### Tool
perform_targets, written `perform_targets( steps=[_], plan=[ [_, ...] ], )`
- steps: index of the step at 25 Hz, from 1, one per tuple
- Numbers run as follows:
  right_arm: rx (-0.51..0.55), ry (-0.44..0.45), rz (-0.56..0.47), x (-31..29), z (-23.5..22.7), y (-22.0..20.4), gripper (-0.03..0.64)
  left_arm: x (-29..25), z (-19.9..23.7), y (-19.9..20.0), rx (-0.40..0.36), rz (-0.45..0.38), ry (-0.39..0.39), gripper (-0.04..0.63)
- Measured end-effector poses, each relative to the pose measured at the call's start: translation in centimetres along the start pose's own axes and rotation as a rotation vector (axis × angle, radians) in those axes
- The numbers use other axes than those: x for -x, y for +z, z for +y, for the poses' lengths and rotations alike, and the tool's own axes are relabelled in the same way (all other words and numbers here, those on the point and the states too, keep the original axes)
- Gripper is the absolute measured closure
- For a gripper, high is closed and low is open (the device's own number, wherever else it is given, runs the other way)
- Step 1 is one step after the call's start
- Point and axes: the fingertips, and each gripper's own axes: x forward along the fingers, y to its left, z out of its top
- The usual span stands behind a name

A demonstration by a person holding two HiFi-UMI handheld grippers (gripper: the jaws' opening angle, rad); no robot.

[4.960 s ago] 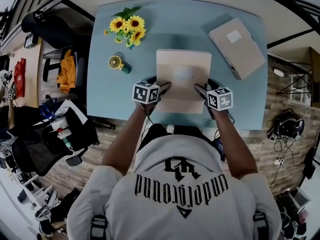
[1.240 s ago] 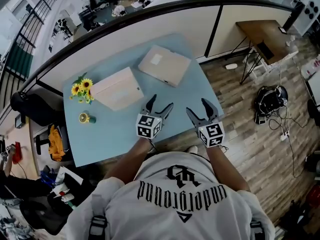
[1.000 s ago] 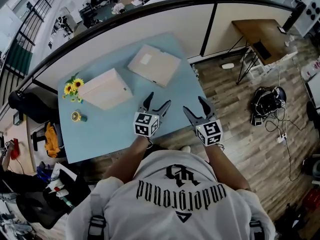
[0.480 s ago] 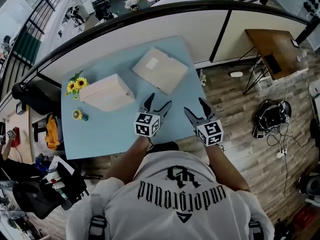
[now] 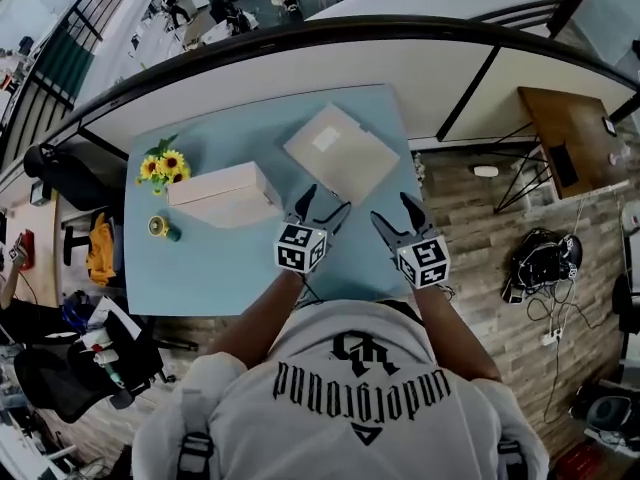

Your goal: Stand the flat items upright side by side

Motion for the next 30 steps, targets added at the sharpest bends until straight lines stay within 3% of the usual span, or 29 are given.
perform_targets(
  steps=[8, 19, 30],
  plan=[
    [0.029, 0.101, 0.069, -5.8, -1.7, -0.2, 0.298, -2.0, 3.4, -0.3, 0.071, 0.022, 0.061, 0.212],
    [0.079, 0.275, 0.212, -13.5, -6.8, -2.1, 0.293, -5.6, 7.6, -3.9, 0.244, 0.09, 0.218, 0.207],
    [0.139, 0.412, 0.414, -23.0, -12.7, -8.4, 0.279, -9.9, 12.2, -10.0, 0.442, 0.172, 0.368, 0.199]
  ],
)
